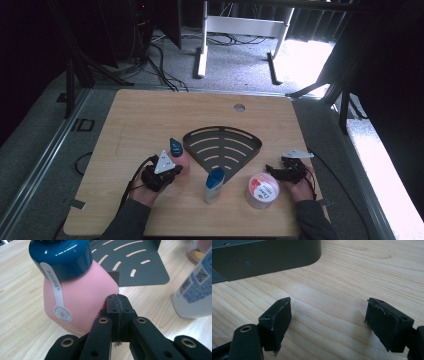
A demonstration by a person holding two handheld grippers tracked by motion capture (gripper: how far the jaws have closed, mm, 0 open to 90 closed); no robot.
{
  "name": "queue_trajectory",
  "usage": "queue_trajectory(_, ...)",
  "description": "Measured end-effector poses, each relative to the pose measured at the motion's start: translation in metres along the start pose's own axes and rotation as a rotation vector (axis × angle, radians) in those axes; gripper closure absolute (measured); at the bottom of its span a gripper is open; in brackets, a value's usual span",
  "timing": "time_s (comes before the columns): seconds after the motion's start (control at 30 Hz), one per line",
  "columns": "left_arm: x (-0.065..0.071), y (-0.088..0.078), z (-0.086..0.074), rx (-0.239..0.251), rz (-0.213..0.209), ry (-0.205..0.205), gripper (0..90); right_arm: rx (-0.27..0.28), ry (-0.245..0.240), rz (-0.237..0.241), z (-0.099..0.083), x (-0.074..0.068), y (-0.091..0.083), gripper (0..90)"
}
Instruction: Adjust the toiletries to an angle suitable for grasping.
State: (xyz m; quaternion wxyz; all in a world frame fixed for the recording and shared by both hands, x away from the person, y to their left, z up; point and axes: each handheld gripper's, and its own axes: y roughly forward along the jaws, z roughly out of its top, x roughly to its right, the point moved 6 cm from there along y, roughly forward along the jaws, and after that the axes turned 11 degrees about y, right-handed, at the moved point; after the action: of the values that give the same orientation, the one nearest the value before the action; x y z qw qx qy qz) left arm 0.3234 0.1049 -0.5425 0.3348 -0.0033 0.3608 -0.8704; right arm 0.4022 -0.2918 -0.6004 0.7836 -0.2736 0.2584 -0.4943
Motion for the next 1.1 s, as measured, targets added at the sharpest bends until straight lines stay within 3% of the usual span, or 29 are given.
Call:
queue_trajectory(0.27, -0.009, 0.011, 0.007, -0.027, 0.02, 0.037, 89.5, 0.0, 0.0, 0.0, 0.0, 0.0, 0.0, 20.6)
queue_trajectory(0.6, -0.023, 0.021, 0.01, -0.029, 0.025, 0.024, 89.5, -0.002, 0.002, 0.0, 0.0, 0.0, 0.0, 20.5)
queue_trajectory(1.1, -0.024, 0.037, 0.02, -0.038, -0.001, 0.034, 89.3, -0.001, 0.002, 0.0, 0.0, 0.0, 0.0, 20.6)
